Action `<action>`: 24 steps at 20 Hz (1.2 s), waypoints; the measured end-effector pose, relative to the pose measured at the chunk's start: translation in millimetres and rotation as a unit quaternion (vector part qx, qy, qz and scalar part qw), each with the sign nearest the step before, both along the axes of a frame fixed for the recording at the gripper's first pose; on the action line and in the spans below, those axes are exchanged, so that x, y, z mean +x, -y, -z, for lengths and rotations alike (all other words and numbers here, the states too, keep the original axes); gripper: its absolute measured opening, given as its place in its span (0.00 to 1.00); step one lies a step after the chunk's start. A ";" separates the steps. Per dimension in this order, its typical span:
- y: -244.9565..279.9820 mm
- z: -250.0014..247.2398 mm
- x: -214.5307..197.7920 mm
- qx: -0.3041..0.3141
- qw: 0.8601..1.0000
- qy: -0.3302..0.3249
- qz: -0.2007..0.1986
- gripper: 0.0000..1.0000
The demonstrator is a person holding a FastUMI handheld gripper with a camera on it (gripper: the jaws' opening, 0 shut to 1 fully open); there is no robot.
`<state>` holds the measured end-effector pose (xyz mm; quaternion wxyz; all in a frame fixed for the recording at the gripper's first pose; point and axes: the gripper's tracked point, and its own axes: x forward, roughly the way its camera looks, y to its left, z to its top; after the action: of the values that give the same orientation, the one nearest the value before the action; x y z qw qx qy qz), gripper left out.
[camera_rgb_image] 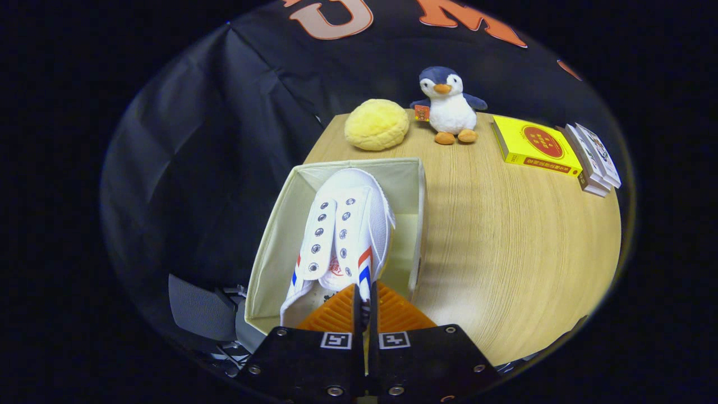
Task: Open the storage box then place both shoes into the box .Put the left shoe in first, then the right shoe, with the right side of both shoes facing outward in a uniform manner.
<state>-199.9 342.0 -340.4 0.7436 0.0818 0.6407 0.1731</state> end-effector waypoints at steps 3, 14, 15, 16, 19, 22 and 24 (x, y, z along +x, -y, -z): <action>-0.1 4.9 -4.7 -0.020 1.000 -0.011 0.003 0.05; 10.1 -39.5 55.2 0.042 0.994 0.101 0.011 0.23; 16.4 -45.6 61.4 0.043 0.992 0.114 0.014 0.27; 24.1 -51.8 69.0 0.044 0.991 0.128 0.017 0.29; 49.8 -70.1 90.4 0.040 0.983 0.176 0.020 0.42; 76.1 -94.0 108.9 0.038 0.972 0.229 0.025 0.52; 97.3 -109.7 120.1 0.034 0.963 0.265 0.033 0.60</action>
<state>-79.8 244.7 -230.7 0.8886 0.0790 0.4119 0.1856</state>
